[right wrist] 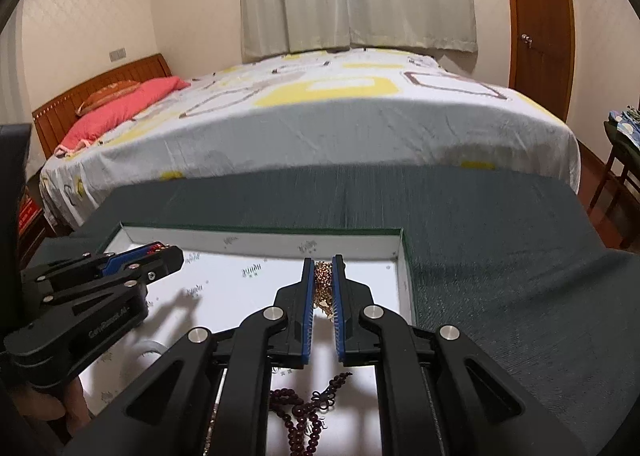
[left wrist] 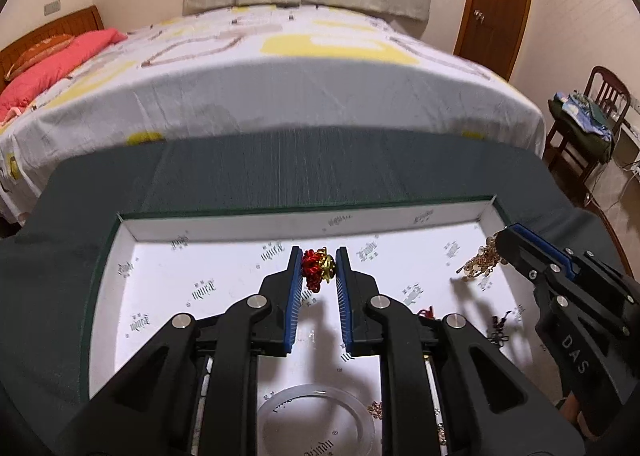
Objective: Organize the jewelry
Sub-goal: 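Carry the charm and gold chain into the box and open both tools, then withdraw both tools from the box toward the last two pieces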
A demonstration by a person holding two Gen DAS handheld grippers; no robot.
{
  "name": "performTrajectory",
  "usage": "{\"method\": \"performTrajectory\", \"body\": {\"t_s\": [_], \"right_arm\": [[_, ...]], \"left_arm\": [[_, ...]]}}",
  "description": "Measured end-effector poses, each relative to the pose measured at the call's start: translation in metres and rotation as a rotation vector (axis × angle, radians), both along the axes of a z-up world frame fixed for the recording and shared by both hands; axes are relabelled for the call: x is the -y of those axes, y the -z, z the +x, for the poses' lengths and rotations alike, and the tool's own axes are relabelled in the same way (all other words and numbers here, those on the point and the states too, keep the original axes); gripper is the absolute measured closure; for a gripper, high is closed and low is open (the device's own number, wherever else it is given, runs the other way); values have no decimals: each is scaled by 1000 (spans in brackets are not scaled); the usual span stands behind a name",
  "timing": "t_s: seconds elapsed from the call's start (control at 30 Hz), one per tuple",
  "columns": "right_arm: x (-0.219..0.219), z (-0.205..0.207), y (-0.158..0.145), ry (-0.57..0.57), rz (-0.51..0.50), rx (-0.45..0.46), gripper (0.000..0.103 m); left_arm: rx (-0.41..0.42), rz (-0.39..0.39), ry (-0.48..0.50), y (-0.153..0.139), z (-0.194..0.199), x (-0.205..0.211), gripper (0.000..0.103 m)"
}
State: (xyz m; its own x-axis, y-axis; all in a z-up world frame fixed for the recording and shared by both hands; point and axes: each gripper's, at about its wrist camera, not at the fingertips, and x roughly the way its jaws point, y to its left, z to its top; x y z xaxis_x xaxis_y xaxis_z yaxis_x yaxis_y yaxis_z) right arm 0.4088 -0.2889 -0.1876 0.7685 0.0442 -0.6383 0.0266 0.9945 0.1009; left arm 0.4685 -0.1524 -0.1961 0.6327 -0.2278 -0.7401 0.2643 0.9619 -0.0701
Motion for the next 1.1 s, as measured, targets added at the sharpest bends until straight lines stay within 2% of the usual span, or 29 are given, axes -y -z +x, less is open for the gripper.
{"method": "performTrajectory", "body": {"t_s": [0.1, 0.13, 0.23, 0.27, 0.33, 0.37, 0.5, 0.57, 0.77, 0.87, 1.1], "right_arm": [[-1, 4, 3, 1, -3, -28, 93], [0, 5, 4, 2, 2, -35, 92], [3, 6, 4, 6, 12, -37, 91], [4, 5, 4, 6, 16, -38, 88], [4, 2, 1, 13, 19, -21, 51], [3, -2, -3, 15, 10, 2, 49], [-2, -14, -15, 5, -8, 37, 49], [-4, -27, -23, 6, -6, 63, 48], [-10, -72, -36, 16, 5, 116, 43], [-14, -99, -35, 17, 4, 126, 43], [-21, -156, -25, 12, 2, 105, 43]], "left_arm": [[-41, 1, -26, 8, 6, -2, 84], [-53, -10, -30, 10, 7, -4, 79], [-34, -35, -50, 5, 6, -9, 32], [-21, -41, -52, 3, 5, -10, 31], [-6, -30, -43, 0, 4, -9, 31], [1, -27, -38, -3, 3, -10, 31], [44, -37, -42, -16, -13, -20, 30], [76, -52, -46, -25, -26, -27, 27], [180, -56, -74, -49, -87, -52, 24], [181, -66, -102, -47, -116, -64, 24], [129, -65, -124, -27, -175, -78, 24]]}}
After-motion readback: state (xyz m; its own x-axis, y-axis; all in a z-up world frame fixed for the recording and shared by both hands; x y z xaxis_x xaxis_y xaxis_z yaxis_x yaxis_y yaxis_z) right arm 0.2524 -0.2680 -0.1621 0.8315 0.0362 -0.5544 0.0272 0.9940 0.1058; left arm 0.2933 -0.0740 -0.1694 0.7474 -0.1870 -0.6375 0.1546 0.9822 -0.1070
